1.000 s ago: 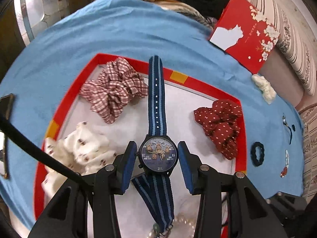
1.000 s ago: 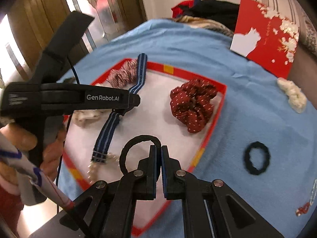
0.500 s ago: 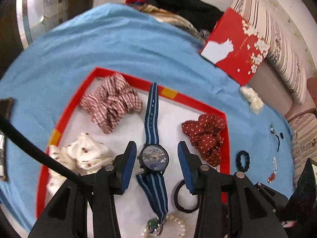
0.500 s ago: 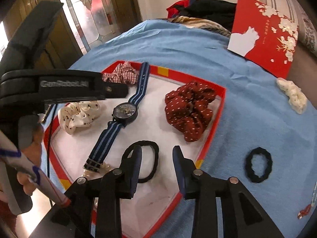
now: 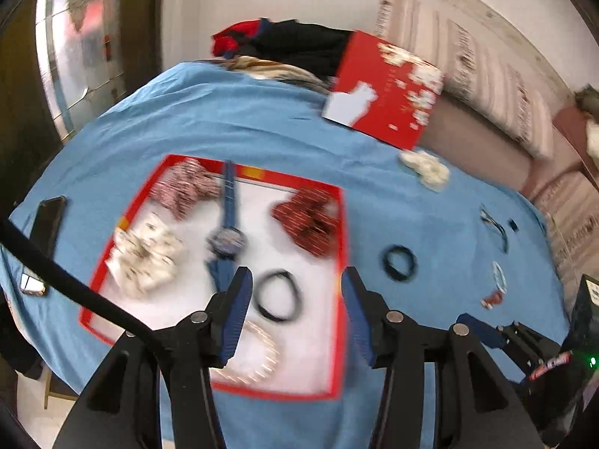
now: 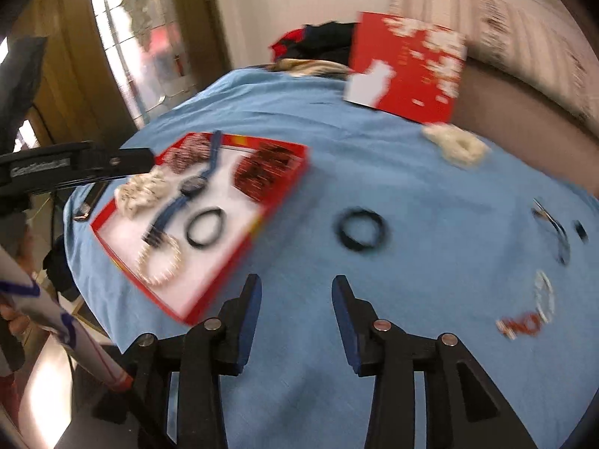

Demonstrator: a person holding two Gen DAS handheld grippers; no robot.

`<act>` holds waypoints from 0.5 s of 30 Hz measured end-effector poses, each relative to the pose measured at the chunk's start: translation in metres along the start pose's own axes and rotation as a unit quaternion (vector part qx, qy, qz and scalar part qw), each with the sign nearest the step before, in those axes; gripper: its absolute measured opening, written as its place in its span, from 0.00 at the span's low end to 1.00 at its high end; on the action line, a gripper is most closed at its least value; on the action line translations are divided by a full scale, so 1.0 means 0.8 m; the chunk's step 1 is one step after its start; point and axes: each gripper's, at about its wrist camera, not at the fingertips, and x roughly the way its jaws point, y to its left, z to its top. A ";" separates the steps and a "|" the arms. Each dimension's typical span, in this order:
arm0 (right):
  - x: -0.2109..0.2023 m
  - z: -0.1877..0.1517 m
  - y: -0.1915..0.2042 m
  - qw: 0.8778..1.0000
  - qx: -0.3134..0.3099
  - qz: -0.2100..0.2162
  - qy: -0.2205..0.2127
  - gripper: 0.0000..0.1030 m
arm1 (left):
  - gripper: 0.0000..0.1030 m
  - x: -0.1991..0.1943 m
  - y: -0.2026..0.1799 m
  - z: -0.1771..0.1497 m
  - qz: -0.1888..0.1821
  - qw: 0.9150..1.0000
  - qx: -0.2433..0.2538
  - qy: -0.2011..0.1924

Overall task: Organize jewelry
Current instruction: 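Grasp thick black hair tie with left tool while right tool reaches toward bead bracelet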

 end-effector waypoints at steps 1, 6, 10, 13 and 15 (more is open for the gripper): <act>-0.008 -0.012 -0.013 1.000 0.010 -0.006 0.001 0.43 | 0.47 -0.003 -0.014 -0.007 -0.003 1.000 0.008 0.000; -0.041 -0.071 -0.085 0.997 0.072 -0.040 0.008 0.44 | 0.47 -0.006 -0.079 -0.041 -0.023 0.999 0.040 0.011; -0.063 -0.105 -0.138 0.990 0.122 -0.070 0.009 0.44 | 0.47 0.005 -0.109 -0.062 -0.030 0.998 0.035 0.033; -0.081 -0.124 -0.171 0.986 0.149 -0.081 0.002 0.45 | 0.47 0.014 -0.122 -0.077 -0.028 0.998 0.025 0.050; -0.089 -0.134 -0.188 0.983 0.157 -0.091 -0.001 0.46 | 0.47 0.018 -0.127 -0.085 -0.028 0.998 0.021 0.060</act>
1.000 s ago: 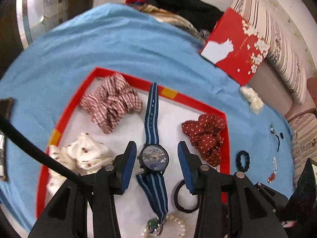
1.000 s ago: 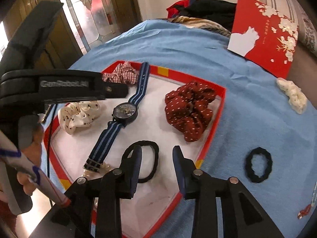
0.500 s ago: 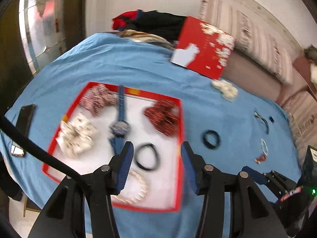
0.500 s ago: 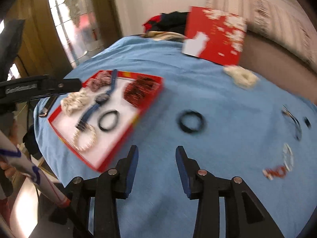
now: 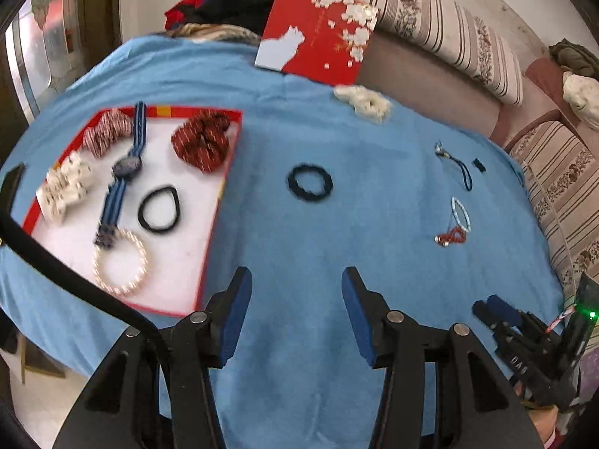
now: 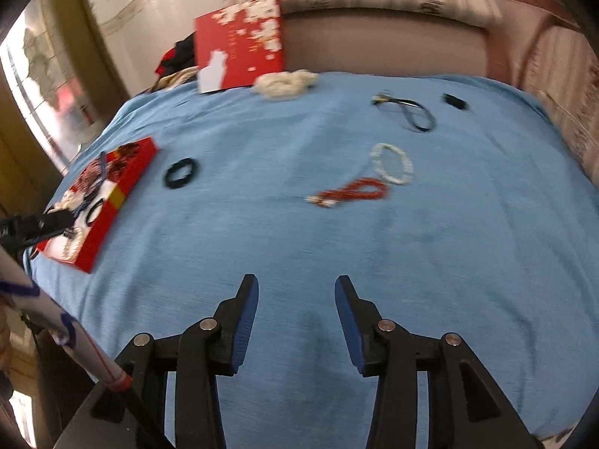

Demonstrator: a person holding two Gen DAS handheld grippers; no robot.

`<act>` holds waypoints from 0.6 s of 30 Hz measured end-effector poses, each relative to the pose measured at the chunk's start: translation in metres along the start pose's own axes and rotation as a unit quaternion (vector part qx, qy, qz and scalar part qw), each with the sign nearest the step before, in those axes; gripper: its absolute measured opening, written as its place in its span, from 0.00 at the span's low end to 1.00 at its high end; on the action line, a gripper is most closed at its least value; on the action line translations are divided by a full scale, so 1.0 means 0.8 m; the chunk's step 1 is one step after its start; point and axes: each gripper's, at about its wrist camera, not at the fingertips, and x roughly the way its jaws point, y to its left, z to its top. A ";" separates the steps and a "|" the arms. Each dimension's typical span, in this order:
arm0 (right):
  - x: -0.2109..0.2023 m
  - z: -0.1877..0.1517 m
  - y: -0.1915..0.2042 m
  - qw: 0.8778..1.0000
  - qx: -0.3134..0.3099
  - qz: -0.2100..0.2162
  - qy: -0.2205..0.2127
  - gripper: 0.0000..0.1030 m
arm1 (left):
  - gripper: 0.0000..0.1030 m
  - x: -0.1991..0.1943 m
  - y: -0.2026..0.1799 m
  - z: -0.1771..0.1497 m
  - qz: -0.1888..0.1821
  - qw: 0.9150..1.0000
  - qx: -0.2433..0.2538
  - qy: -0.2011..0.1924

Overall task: Organize jewelry
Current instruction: 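Grasp thick black hair tie with left tool while right tool reaches toward bead bracelet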

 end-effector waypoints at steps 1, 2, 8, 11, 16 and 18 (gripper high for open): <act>-0.001 -0.002 -0.012 1.000 0.007 -0.004 0.000 0.46 | 0.47 0.001 -0.002 -0.004 0.000 1.000 -0.001 0.003; -0.002 -0.003 -0.022 1.000 0.015 -0.007 0.001 0.46 | 0.47 0.004 -0.004 -0.007 0.003 1.000 0.000 0.007; 0.000 -0.011 -0.063 0.998 0.054 -0.011 0.001 0.46 | 0.47 0.016 -0.009 -0.010 0.015 1.000 -0.002 0.018; 0.005 -0.011 -0.071 0.998 0.059 -0.013 0.001 0.46 | 0.47 0.026 -0.009 -0.005 0.022 1.000 -0.004 0.021; 0.011 -0.007 -0.079 0.998 0.059 -0.020 0.001 0.46 | 0.47 0.052 -0.002 0.018 0.032 0.999 -0.006 0.021; 0.015 -0.001 -0.084 0.998 0.060 -0.023 0.001 0.46 | 0.47 0.067 0.002 0.033 0.034 0.999 -0.007 0.023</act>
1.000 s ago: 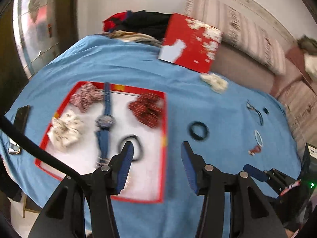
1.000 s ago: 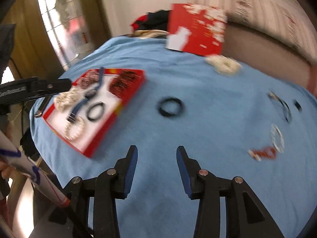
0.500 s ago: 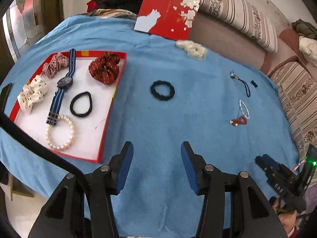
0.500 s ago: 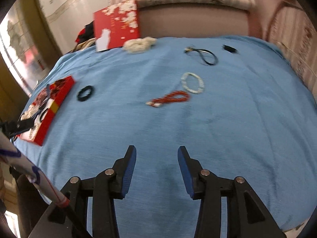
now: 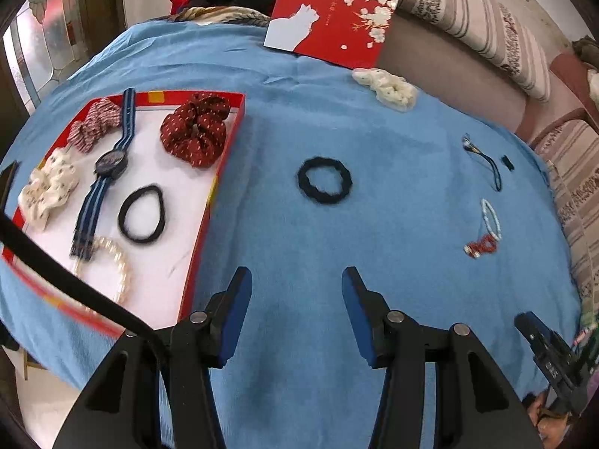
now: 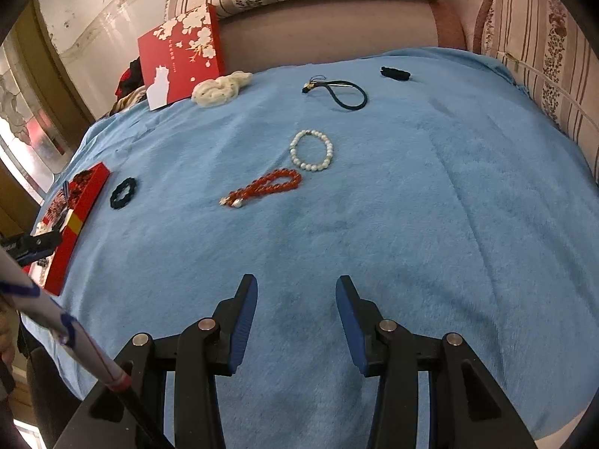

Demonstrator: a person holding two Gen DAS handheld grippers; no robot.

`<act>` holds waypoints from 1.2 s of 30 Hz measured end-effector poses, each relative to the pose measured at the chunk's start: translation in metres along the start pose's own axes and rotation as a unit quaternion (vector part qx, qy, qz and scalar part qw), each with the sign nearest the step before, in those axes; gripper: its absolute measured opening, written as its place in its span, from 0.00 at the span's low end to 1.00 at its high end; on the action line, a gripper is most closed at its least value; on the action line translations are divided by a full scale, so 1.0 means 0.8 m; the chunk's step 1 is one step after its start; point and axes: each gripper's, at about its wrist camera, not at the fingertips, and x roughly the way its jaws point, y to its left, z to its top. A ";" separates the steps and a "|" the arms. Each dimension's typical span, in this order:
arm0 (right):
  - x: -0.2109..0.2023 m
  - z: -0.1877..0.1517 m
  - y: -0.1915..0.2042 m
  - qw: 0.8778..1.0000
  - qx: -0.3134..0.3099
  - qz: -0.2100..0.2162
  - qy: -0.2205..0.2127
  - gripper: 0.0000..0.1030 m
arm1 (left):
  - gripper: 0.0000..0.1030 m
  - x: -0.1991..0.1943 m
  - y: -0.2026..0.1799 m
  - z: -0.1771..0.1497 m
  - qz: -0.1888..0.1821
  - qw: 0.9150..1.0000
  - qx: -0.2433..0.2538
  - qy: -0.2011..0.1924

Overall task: Organize jewelry
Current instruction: 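Grasp thick black hair tie with left tool while right tool reaches toward bead bracelet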

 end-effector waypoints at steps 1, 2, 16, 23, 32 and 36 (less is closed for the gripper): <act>0.002 0.005 -0.002 1.000 0.001 -0.003 -0.001 0.46 | 0.47 0.006 0.001 0.007 0.001 1.000 0.000 -0.001; 0.005 0.011 -0.005 1.000 0.003 -0.005 -0.002 0.46 | 0.47 0.013 0.000 0.016 0.001 1.000 0.002 -0.002; 0.082 0.118 -0.035 0.999 0.007 -0.039 0.001 0.46 | 0.40 0.124 -0.016 0.093 -0.016 0.999 0.005 0.036; 0.132 0.138 -0.025 0.999 -0.008 -0.040 0.028 0.46 | 0.40 0.139 -0.033 0.094 -0.006 0.999 0.031 0.025; 0.133 0.147 -0.008 0.999 -0.033 -0.031 0.025 0.06 | 0.06 0.120 -0.053 0.088 0.014 0.998 0.064 0.011; 0.092 0.148 -0.001 0.999 -0.032 -0.015 -0.001 0.06 | 0.06 0.073 -0.044 0.082 -0.024 0.998 0.055 -0.009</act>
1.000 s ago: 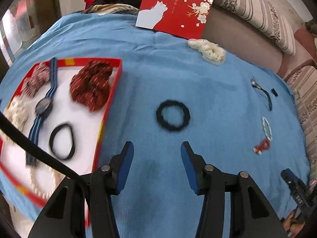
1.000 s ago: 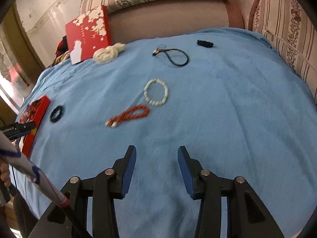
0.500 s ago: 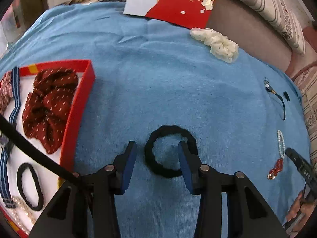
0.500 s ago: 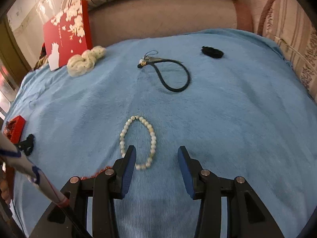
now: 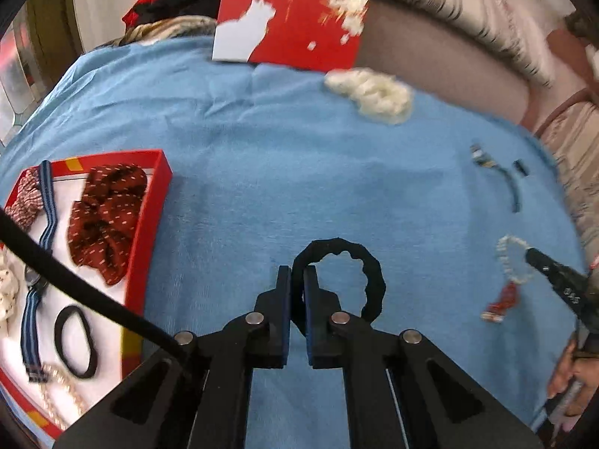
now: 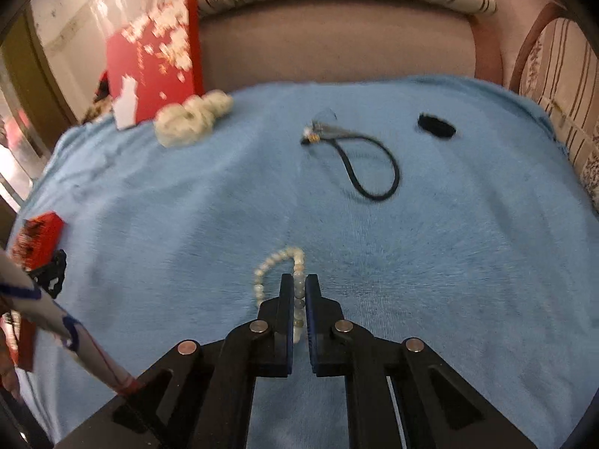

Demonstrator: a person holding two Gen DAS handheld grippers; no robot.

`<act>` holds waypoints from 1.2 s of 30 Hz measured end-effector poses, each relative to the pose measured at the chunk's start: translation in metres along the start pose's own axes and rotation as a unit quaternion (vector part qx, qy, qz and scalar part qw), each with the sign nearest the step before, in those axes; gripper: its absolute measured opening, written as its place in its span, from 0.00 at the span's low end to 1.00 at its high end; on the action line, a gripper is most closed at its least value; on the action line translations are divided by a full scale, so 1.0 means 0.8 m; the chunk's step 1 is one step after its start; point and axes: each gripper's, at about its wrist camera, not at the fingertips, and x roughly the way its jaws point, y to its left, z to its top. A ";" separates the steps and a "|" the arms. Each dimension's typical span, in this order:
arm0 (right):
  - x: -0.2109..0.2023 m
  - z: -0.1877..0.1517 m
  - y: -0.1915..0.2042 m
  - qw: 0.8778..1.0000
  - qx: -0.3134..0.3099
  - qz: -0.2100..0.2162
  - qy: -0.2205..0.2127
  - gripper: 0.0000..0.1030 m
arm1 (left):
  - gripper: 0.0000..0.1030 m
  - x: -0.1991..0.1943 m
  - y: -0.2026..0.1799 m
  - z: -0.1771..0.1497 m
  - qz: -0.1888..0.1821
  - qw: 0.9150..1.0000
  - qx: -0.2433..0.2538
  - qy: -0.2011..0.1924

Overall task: Organize jewelry
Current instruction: 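Grasp thick black hair tie with left tool while right tool reaches toward bead bracelet, then carry black hair tie over tray with left tool while right tool carries white bead bracelet there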

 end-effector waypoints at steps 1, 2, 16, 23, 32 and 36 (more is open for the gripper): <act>-0.011 0.000 0.003 1.000 -0.001 0.003 -0.007 0.06 | 0.06 -0.009 0.002 0.000 -0.007 1.000 -0.002 -0.004; -0.025 0.000 0.006 1.000 -0.005 0.005 -0.015 0.06 | 0.06 -0.023 0.007 -0.004 -0.016 1.000 -0.005 -0.009; -0.124 -0.013 0.093 0.995 -0.066 0.047 -0.061 0.06 | 0.06 -0.173 0.118 -0.057 0.021 0.995 -0.066 -0.068; -0.128 -0.022 0.170 0.990 -0.113 0.071 -0.054 0.06 | 0.06 -0.183 0.242 -0.091 0.085 0.985 -0.142 -0.051; -0.117 -0.035 0.311 0.973 -0.198 0.113 -0.031 0.06 | 0.06 -0.144 0.333 -0.117 0.109 0.973 -0.202 -0.015; -0.102 -0.044 0.379 0.962 -0.237 0.132 -0.016 0.06 | 0.06 -0.125 0.354 -0.120 0.105 0.971 -0.213 -0.003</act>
